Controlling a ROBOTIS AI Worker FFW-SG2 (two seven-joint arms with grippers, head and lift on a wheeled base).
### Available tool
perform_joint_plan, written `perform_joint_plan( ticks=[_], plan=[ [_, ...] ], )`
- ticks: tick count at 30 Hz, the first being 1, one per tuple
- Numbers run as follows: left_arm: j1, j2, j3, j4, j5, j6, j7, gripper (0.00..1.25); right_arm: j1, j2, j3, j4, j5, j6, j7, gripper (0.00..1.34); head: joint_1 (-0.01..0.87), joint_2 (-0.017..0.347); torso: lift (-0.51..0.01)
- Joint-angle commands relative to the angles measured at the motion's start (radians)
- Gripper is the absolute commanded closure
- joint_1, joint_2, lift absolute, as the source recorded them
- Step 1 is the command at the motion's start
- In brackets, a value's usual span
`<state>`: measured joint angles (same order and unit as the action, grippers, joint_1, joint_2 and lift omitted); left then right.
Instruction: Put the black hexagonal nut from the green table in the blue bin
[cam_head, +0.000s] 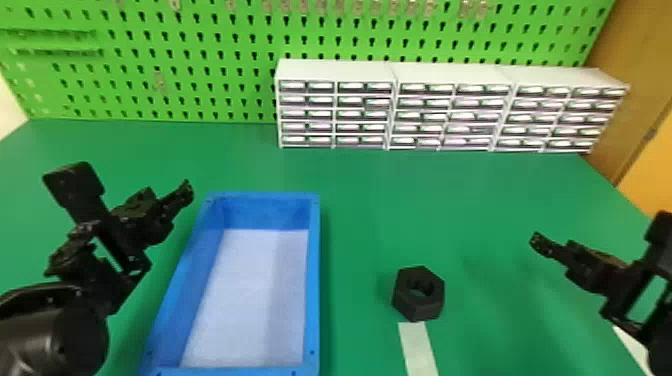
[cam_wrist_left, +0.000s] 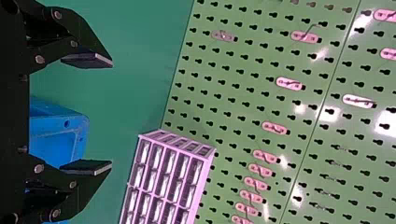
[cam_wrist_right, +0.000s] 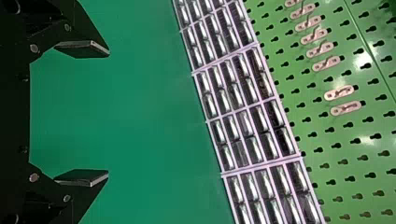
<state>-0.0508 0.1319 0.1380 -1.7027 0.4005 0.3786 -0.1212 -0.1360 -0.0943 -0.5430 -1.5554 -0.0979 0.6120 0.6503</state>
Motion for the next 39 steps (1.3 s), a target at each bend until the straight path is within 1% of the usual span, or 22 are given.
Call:
perform_joint_plan(
  ticks=[1,20,26,33,39],
  plan=[
    [-0.001,0.0,0.0,0.0,0.0,0.0,0.0,0.48,-0.004,0.001,0.001,0.0,0.003,0.0,0.0,0.36,0.691,0.009,-0.097],
    [-0.003,0.0,0.0,0.0,0.0,0.0,0.0,0.48,-0.01,-0.002,0.005,0.0,0.006,0.002,0.0,0.36,0.691,0.009,-0.097],
    [-0.001,0.0,0.005,0.0,-0.005,-0.001,0.0,0.48,-0.019,-0.012,0.006,0.0,0.003,0.035,0.0,0.36,0.691,0.009,-0.097],
    [-0.001,0.0,0.006,0.0,-0.005,-0.001,0.0,0.48,-0.04,-0.03,0.011,-0.012,0.006,0.091,0.0,0.36,0.691,0.009,-0.097],
    [-0.001,0.0,0.006,0.0,-0.005,-0.001,0.0,0.48,-0.066,-0.054,0.035,-0.034,0.021,0.166,0.0,0.36,0.691,0.009,-0.097]
  ],
)
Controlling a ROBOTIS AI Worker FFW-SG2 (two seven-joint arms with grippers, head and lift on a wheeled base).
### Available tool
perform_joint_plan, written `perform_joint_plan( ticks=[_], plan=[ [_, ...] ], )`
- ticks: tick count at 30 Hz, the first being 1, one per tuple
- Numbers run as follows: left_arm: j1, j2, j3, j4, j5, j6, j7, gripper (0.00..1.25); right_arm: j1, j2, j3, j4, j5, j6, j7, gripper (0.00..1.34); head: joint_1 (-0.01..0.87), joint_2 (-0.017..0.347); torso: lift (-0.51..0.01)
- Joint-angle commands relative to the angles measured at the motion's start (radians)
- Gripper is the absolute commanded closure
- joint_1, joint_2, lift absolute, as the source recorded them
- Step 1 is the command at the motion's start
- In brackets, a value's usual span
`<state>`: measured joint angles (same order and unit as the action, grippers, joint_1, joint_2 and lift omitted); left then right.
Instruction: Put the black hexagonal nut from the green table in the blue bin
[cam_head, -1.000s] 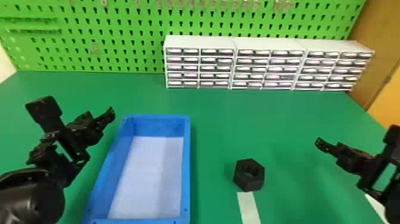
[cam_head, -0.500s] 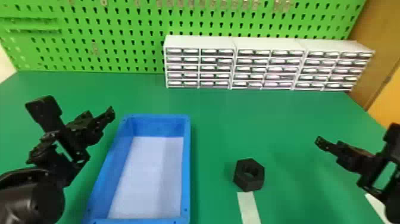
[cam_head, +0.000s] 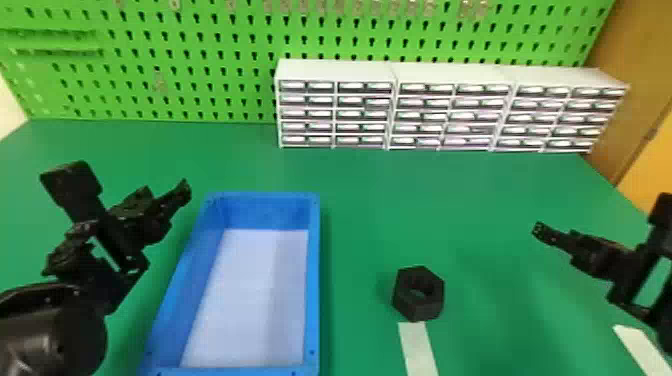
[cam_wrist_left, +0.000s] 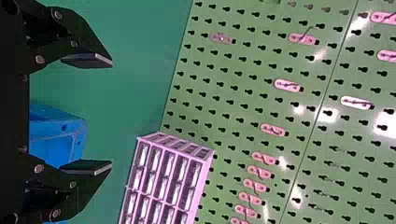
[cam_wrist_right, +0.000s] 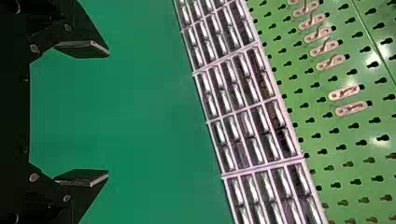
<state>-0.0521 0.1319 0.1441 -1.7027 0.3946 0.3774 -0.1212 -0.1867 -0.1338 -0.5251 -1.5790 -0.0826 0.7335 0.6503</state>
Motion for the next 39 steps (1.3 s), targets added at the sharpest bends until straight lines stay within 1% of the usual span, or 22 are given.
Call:
perform_joint_plan(
  ticks=[1,8,13,16,21,23,26,29,33,39],
  plan=[
    [0.0,0.0,0.0,0.0,0.001,0.0,0.0,0.48,-0.02,-0.021,0.027,-0.012,0.007,0.058,0.0,0.36,0.691,0.009,-0.097],
    [0.001,0.0,0.002,0.0,0.001,0.0,-0.002,0.48,-0.053,-0.053,0.089,-0.042,0.014,0.162,-0.011,0.36,0.691,0.009,-0.097],
    [0.001,0.0,0.002,0.0,0.001,0.0,-0.003,0.48,-0.069,-0.073,0.152,-0.107,0.006,0.267,-0.078,0.36,0.691,0.009,-0.097],
    [0.001,0.0,0.003,0.0,0.001,0.0,-0.005,0.48,-0.08,-0.081,0.177,-0.13,-0.014,0.311,-0.104,0.36,0.691,0.009,-0.097],
    [0.001,0.0,0.002,0.0,0.001,0.0,-0.005,0.48,-0.091,-0.081,0.206,-0.173,-0.082,0.386,-0.172,0.36,0.691,0.009,-0.097],
    [0.001,0.0,0.002,0.0,0.001,0.0,-0.005,0.48,-0.093,-0.081,0.22,-0.2,-0.088,0.419,-0.198,0.36,0.691,0.009,-0.097],
    [0.003,0.0,0.003,-0.002,0.001,0.0,-0.006,0.48,-0.097,-0.081,0.243,-0.245,-0.08,0.478,-0.227,0.36,0.691,0.009,-0.097],
    [0.003,0.0,0.003,0.0,0.001,0.0,-0.006,0.48,-0.105,-0.082,0.27,-0.289,-0.049,0.547,-0.242,0.36,0.691,0.009,-0.097],
    [0.001,0.0,0.003,0.0,0.001,0.0,-0.006,0.48,-0.112,-0.081,0.304,-0.34,0.0,0.633,-0.242,0.36,0.691,0.009,-0.097],
    [0.001,0.0,0.002,0.0,0.001,0.0,-0.006,0.48,-0.103,-0.072,0.33,-0.386,0.018,0.718,-0.242,0.36,0.691,0.009,-0.097]
  ],
)
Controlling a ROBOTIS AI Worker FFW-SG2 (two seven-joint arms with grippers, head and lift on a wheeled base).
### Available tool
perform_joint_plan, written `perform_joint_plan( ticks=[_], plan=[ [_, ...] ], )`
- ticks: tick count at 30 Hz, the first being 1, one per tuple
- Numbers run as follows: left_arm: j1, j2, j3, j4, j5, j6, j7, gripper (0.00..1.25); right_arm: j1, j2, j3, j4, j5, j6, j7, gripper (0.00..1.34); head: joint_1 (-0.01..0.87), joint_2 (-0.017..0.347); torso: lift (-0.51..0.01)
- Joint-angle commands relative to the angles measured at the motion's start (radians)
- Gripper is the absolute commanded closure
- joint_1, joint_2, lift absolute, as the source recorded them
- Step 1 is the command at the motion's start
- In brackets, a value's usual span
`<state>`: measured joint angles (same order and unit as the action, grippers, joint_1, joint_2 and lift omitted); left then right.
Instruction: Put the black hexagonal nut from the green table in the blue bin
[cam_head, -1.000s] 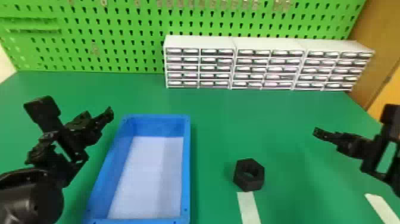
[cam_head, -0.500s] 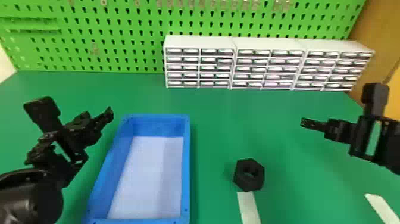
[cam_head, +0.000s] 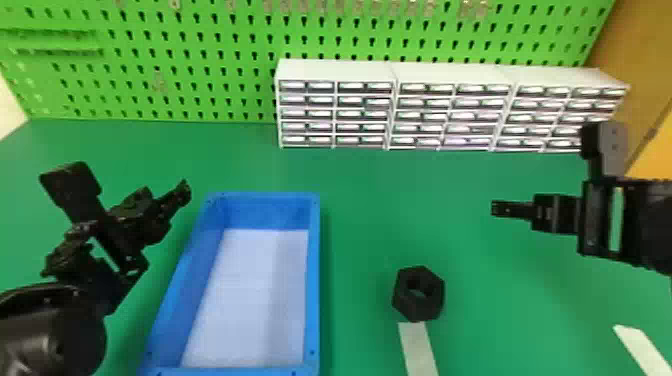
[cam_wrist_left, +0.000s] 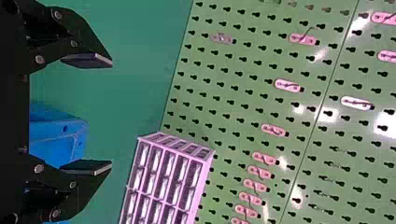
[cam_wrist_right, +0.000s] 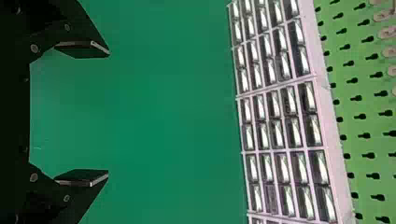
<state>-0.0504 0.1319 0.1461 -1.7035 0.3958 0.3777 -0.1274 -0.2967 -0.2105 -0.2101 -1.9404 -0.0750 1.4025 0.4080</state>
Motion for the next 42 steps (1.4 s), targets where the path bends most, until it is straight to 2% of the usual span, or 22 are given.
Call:
perform_joint_plan(
  ticks=[1,13,22,30,42],
  plan=[
    [0.0,0.0,0.0,0.001,0.0,0.0,0.0,0.48,0.008,0.007,0.021,-0.031,0.014,0.062,0.0,0.36,0.691,0.009,-0.097],
    [-0.005,0.0,-0.005,0.001,-0.002,0.001,0.0,0.48,0.044,0.049,0.054,-0.075,0.024,0.15,0.0,0.36,0.691,0.009,-0.097],
    [-0.003,0.0,-0.007,0.001,-0.002,0.001,0.0,0.48,0.073,0.056,0.054,-0.114,0.061,0.17,0.0,0.37,0.691,0.009,-0.097],
    [-0.005,0.0,-0.008,0.001,-0.002,0.0,0.0,0.48,0.091,0.066,0.09,-0.115,0.069,0.17,0.0,0.37,0.691,0.009,-0.097],
    [-0.008,0.0,-0.013,0.001,-0.002,0.0,0.0,0.48,0.09,0.076,0.112,-0.11,0.123,0.17,0.0,0.37,0.691,0.009,-0.097]
  ],
)
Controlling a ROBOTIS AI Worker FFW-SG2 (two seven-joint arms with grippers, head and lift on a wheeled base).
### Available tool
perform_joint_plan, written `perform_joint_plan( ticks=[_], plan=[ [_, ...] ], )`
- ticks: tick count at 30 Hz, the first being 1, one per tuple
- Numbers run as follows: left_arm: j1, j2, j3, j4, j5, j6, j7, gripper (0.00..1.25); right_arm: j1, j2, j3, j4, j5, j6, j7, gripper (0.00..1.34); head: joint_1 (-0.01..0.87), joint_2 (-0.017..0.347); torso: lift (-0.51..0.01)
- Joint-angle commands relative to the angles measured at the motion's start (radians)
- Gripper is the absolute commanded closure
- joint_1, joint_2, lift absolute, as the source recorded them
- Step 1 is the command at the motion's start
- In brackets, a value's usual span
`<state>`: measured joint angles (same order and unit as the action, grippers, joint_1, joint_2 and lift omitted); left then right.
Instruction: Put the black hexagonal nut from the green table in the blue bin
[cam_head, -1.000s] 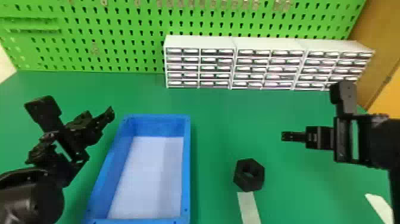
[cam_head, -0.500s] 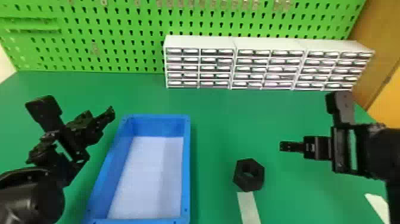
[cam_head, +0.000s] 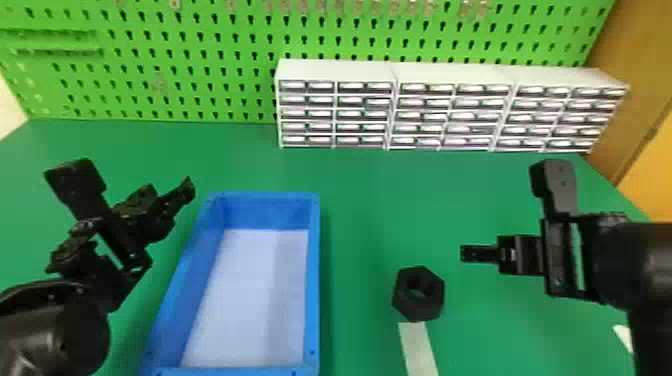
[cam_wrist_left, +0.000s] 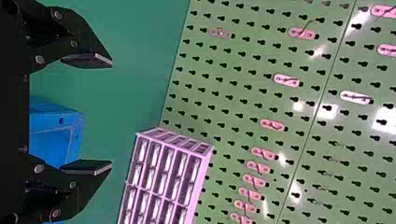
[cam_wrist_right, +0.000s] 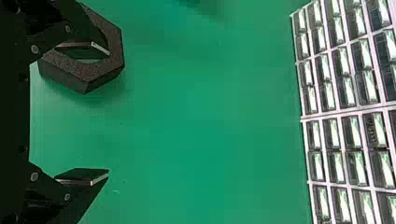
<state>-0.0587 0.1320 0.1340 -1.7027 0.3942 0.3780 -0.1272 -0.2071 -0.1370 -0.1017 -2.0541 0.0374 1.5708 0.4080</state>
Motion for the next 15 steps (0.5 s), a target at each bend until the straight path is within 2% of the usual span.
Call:
perform_joint_plan(
  ticks=[1,15],
  plan=[
    [0.0,0.0,-0.001,0.0,0.0,-0.001,0.0,0.48,0.0,0.005,0.003,0.008,0.013,0.001,0.0,0.37,0.691,0.009,-0.097],
    [-0.001,0.0,-0.004,0.0,-0.002,0.001,0.0,0.48,-0.006,0.022,0.014,0.088,0.009,-0.055,0.0,0.37,0.691,0.009,-0.097]
  ],
)
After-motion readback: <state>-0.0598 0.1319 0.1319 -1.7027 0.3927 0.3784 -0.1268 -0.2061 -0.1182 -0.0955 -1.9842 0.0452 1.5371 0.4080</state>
